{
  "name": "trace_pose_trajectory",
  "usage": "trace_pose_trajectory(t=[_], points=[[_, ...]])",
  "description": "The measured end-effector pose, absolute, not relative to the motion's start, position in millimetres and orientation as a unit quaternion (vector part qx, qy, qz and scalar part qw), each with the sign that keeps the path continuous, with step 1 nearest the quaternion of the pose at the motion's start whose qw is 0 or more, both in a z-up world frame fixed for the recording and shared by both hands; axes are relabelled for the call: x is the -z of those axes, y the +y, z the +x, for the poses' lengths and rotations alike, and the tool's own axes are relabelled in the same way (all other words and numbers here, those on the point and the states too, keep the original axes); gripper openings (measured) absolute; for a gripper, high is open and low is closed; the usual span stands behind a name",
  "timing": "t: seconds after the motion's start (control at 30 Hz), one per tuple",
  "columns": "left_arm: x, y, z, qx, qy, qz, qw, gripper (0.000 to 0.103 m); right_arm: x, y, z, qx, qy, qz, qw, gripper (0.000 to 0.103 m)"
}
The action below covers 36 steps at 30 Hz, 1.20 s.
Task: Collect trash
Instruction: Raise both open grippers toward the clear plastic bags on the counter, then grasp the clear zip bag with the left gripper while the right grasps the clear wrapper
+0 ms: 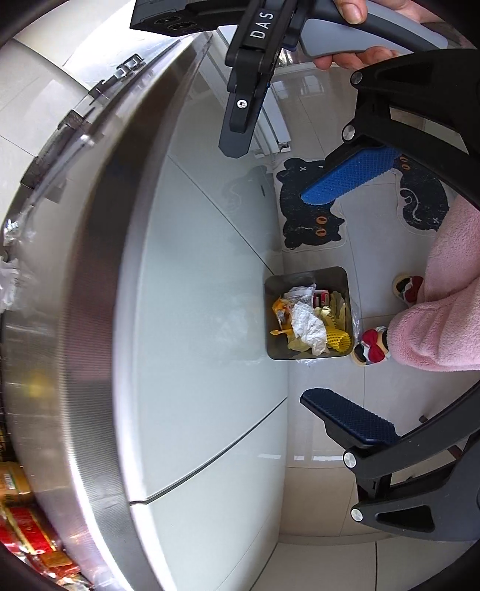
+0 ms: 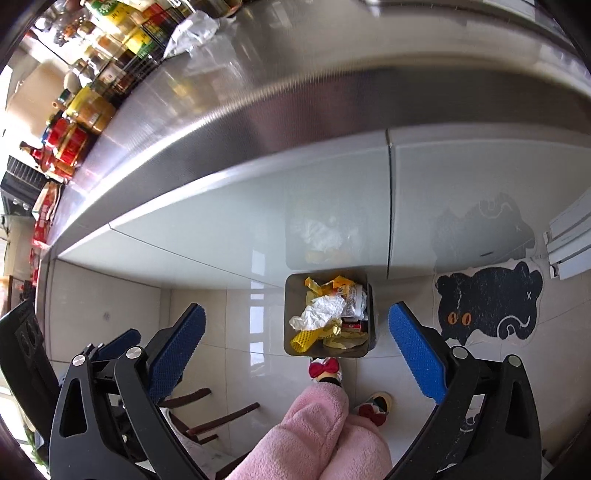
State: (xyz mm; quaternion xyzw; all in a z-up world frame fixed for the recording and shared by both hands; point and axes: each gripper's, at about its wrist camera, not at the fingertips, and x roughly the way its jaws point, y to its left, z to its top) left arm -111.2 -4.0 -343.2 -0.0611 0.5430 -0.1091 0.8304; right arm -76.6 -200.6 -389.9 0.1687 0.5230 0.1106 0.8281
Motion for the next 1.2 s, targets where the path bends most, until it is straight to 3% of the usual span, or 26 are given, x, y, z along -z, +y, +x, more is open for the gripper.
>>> trace_pose_trajectory(t=[0.27, 0.5, 0.8, 1.1, 1.2], points=[[250, 0, -98, 0.116, 0.479, -0.057, 0.868, 0.095, 301, -218, -79, -0.11, 0.456, 0.148, 0.871, 0.1], [200, -2, -48, 0.13, 0.435, -0.032, 0.89, 0.095, 245, -225, -37, -0.084, 0.407, 0.129, 0.9, 0.1], [191, -4, 57, 0.143, 0.416, -0.02, 0.898, 0.095, 233, -232, 64, -0.076, 0.405, 0.144, 0.9, 0.098], [215, -13, 153, 0.151, 0.431, -0.013, 0.889, 0.095, 231, -218, 174, -0.069, 0.393, 0.117, 0.91, 0.099], [226, -17, 175, 0.154, 0.436, -0.007, 0.886, 0.095, 230, -214, 209, -0.061, 0.386, 0.11, 0.914, 0.096]])
